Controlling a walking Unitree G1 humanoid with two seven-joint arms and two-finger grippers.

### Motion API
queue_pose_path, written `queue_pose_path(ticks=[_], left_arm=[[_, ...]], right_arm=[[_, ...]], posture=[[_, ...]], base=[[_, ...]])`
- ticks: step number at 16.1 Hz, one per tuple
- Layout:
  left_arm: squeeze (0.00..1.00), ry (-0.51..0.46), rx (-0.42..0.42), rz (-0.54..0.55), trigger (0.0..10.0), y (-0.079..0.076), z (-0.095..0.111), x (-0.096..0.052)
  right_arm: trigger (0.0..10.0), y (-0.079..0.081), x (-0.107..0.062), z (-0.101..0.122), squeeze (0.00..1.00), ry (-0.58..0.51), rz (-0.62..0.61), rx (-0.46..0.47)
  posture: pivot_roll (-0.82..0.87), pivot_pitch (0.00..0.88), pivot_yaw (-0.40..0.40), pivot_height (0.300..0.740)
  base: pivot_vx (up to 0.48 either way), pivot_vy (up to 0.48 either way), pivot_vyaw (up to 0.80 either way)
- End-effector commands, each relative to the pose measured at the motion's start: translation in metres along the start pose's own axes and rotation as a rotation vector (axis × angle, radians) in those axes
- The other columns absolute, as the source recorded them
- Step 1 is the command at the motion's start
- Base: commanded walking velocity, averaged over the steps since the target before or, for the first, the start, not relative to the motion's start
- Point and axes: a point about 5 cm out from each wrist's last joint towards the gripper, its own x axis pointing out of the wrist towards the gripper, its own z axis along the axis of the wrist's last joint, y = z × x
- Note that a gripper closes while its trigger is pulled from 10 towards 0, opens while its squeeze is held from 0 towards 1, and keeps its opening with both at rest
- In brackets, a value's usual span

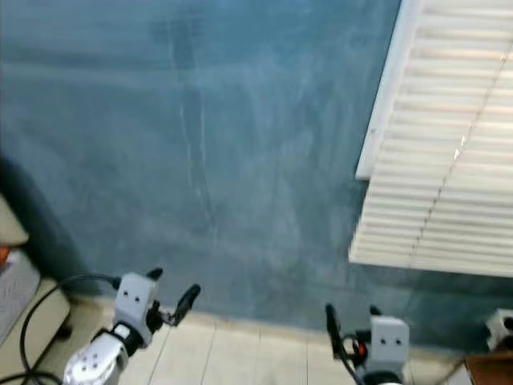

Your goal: Clean up the room

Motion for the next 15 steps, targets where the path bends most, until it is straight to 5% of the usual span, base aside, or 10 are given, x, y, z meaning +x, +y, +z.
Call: queue_pose_path(ticks=[1, 3, 4, 5, 7, 9, 13, 15], left_arm=[[0.0, 0.009, 0.014, 0.028, 10.0, 0.01, 0.003, 0.004], [0.0, 0.006, 0.013, 0.054, 10.0, 0.012, 0.006, 0.01], [0.0, 0.036, -0.074, 0.222, 10.0, 0.024, -0.003, 0.005], [0.0, 0.039, -0.078, 0.302, 10.0, 0.032, -0.005, -0.006], [0.0, 0.004, -0.051, 0.288, 10.0, 0.032, 0.002, -0.019], [0.0, -0.011, -0.06, 0.187, 10.0, 0.018, 0.008, -0.038], [0.0, -0.059, -0.091, 0.313, 10.0, 0.022, 0.014, -0.04], [0.0, -0.052, -0.09, 0.29, 10.0, 0.023, 0.015, -0.036]], right_arm=[[10.0, 0.012, 0.005, 0.005, 0.0, -0.017, 0.026, 0.001], [10.0, 0.012, 0.004, 0.006, 0.0, -0.017, 0.018, -0.009], [10.0, 0.009, 0.01, 0.005, 0.0, 0.001, -0.003, 0.048], [10.0, 0.008, 0.011, 0.011, 0.0, -0.019, 0.004, 0.132], [10.0, 0.009, 0.006, 0.016, 0.0, -0.018, 0.034, 0.173], [10.0, 0.022, -0.006, 0.024, 0.0, -0.027, 0.166, 0.055], [10.0, 0.033, -0.001, 0.029, 0.0, -0.035, 0.241, 0.017], [10.0, 0.031, 0.003, 0.032, 0.0, -0.026, 0.235, -0.022]], posture=[[-0.07, 0.0, 0.002, 0.74], [-0.07, 0.0, 0.004, 0.74], [-0.08, 0.0, 0.004, 0.74], [-0.09, 0.0, -0.001, 0.74], [-0.08, 0.0, -0.003, 0.74], [-0.06, 0.0, -0.012, 0.74], [-0.04, 0.0, -0.02, 0.74], [-0.04, 0.0, -0.024, 0.74]], base=[[0.0, 0.0, -0.8], [0.0, 0.0, -0.8], [0.0, 0.0, 0.0], [0.0, 0.0, 0.0], [0.0, 0.0, 0.0], [0.0, 0.0, 0.0], [0.0, 0.0, 0.0], [0.0, 0.0, 0.0]])
